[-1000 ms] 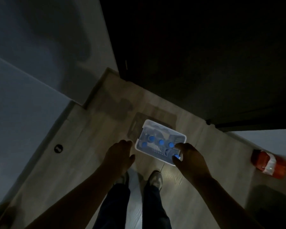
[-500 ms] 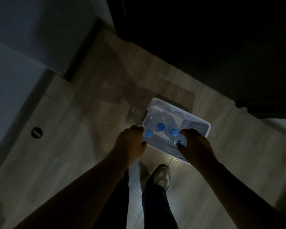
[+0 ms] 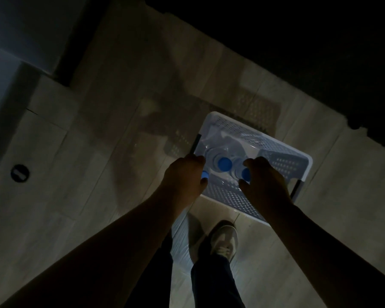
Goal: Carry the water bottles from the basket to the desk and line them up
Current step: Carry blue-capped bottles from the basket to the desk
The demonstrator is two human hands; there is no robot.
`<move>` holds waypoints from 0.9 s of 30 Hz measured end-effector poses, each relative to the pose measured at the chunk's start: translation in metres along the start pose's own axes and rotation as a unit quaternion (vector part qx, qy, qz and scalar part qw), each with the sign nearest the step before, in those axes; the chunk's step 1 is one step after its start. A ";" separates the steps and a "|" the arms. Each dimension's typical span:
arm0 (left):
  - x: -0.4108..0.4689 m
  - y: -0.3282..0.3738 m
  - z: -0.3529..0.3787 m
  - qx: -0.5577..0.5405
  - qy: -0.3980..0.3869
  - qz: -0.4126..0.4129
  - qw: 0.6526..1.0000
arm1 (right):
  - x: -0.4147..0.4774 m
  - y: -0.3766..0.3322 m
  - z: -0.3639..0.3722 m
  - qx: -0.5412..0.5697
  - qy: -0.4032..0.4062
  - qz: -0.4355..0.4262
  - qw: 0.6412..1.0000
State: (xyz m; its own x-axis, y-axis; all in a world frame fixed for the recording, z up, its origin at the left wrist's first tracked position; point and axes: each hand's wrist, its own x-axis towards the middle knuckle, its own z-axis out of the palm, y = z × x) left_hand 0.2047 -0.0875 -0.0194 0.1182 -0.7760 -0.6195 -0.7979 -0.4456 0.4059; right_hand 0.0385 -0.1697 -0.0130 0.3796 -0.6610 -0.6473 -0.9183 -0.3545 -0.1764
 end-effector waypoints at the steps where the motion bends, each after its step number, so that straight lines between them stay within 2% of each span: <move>1: 0.003 0.001 0.002 0.004 0.003 0.007 1.000 | 0.003 0.001 0.002 -0.002 0.001 0.003 1.000; 15: 0.032 0.022 0.008 0.026 0.022 0.083 0.996 | 0.017 0.011 0.016 0.033 0.023 -0.001 0.999; 20: 0.044 0.034 0.008 0.036 -0.024 0.081 0.996 | 0.016 0.014 0.021 0.042 0.046 -0.010 0.998; 27: 0.046 0.033 0.014 0.010 -0.029 0.074 0.997 | 0.013 0.015 0.023 0.069 0.059 0.005 0.996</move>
State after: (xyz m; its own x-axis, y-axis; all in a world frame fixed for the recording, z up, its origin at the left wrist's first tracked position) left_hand 0.1753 -0.1319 -0.0434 -0.0356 -0.8053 -0.5918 -0.8161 -0.3184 0.4823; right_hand 0.0273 -0.1684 -0.0405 0.3740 -0.7398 -0.5593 -0.9256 -0.2594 -0.2758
